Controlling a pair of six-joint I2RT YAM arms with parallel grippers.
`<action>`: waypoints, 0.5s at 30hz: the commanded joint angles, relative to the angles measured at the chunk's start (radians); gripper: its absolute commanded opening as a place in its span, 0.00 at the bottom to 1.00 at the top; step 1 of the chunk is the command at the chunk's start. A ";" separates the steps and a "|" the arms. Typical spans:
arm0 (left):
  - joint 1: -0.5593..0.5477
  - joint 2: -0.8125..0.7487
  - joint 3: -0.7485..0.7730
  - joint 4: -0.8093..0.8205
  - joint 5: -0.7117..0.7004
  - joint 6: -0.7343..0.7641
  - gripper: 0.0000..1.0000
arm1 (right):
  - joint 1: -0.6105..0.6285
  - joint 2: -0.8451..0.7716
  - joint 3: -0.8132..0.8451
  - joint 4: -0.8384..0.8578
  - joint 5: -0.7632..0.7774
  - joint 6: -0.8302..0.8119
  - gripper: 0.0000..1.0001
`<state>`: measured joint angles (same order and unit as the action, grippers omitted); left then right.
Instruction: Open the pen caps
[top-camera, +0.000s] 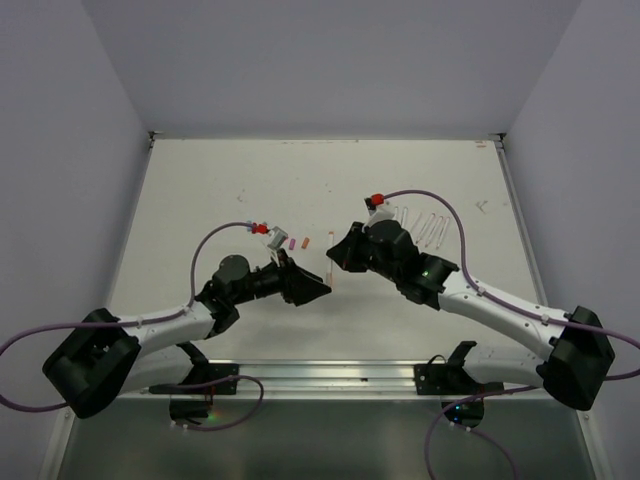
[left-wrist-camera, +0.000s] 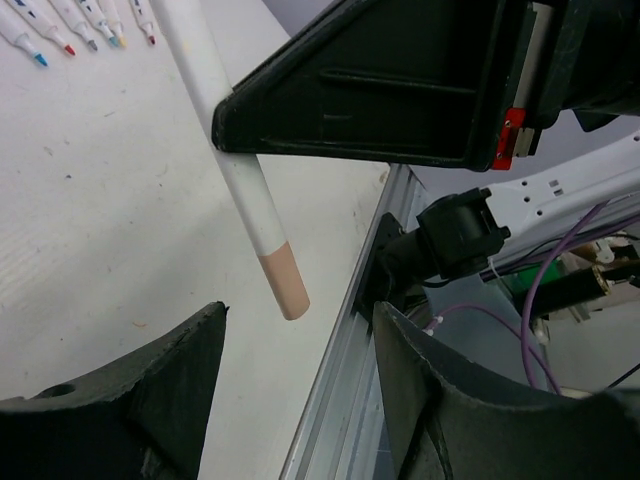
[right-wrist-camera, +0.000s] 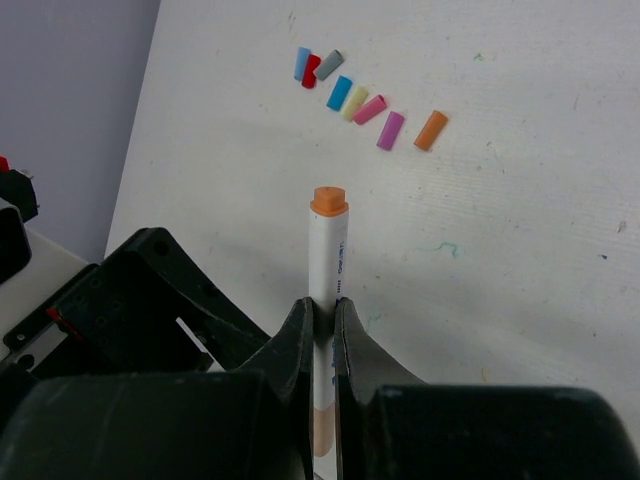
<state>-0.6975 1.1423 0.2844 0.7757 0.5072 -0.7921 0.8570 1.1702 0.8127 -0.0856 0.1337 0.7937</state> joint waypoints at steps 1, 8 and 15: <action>-0.028 0.030 0.036 0.096 0.016 -0.010 0.63 | -0.001 0.009 -0.001 0.078 -0.023 0.027 0.00; -0.046 0.080 0.059 0.128 -0.013 -0.013 0.63 | -0.001 0.013 -0.026 0.132 -0.063 0.059 0.00; -0.050 0.102 0.071 0.149 -0.035 -0.024 0.44 | -0.001 -0.004 -0.047 0.149 -0.069 0.071 0.00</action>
<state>-0.7418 1.2350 0.3202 0.8501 0.4911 -0.8078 0.8570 1.1790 0.7719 0.0040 0.0780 0.8471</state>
